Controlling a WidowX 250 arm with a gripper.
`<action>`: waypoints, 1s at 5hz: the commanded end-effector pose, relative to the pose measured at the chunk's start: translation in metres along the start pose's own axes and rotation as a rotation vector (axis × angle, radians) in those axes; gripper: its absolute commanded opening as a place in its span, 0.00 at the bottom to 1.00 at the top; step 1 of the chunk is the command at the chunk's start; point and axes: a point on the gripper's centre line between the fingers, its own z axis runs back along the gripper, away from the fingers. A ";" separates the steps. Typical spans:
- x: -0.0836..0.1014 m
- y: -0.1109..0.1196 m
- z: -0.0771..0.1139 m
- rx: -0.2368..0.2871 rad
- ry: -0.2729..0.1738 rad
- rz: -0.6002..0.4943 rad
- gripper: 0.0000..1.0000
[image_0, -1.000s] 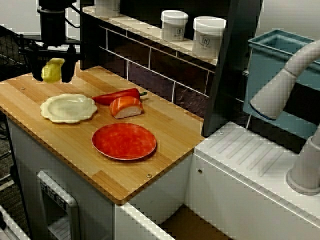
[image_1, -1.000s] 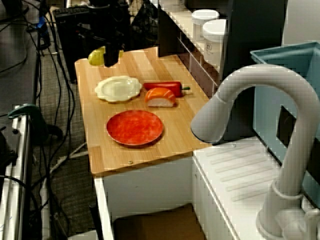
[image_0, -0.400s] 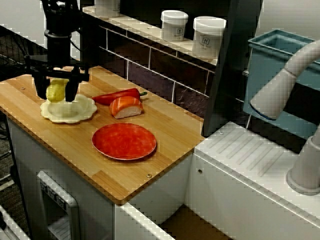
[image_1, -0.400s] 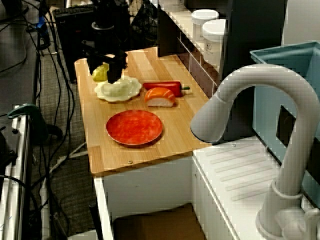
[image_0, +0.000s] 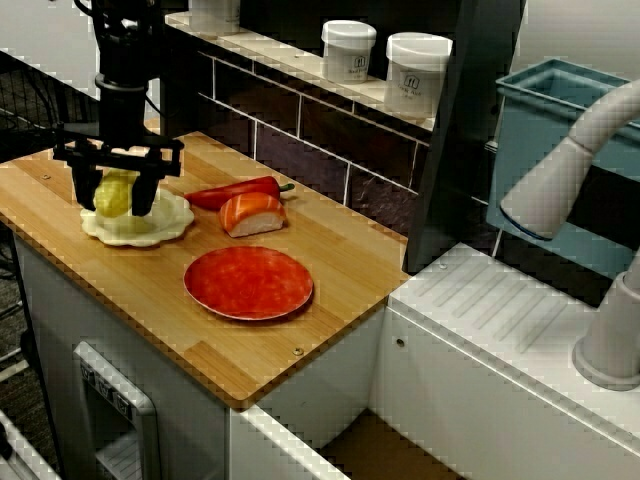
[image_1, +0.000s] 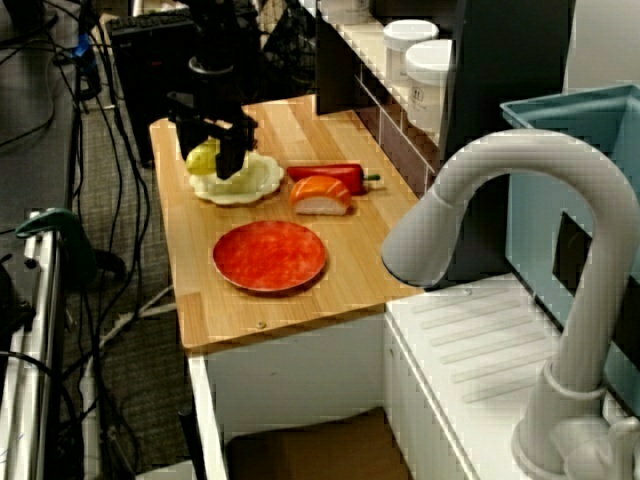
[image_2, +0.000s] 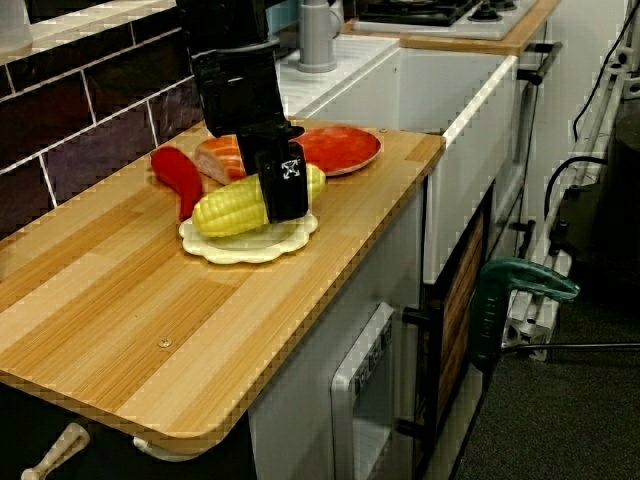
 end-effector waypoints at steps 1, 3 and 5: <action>-0.007 0.005 0.013 -0.017 -0.020 0.001 1.00; -0.001 0.016 0.039 -0.082 -0.017 -0.120 1.00; 0.015 0.008 0.056 -0.128 -0.134 -0.568 1.00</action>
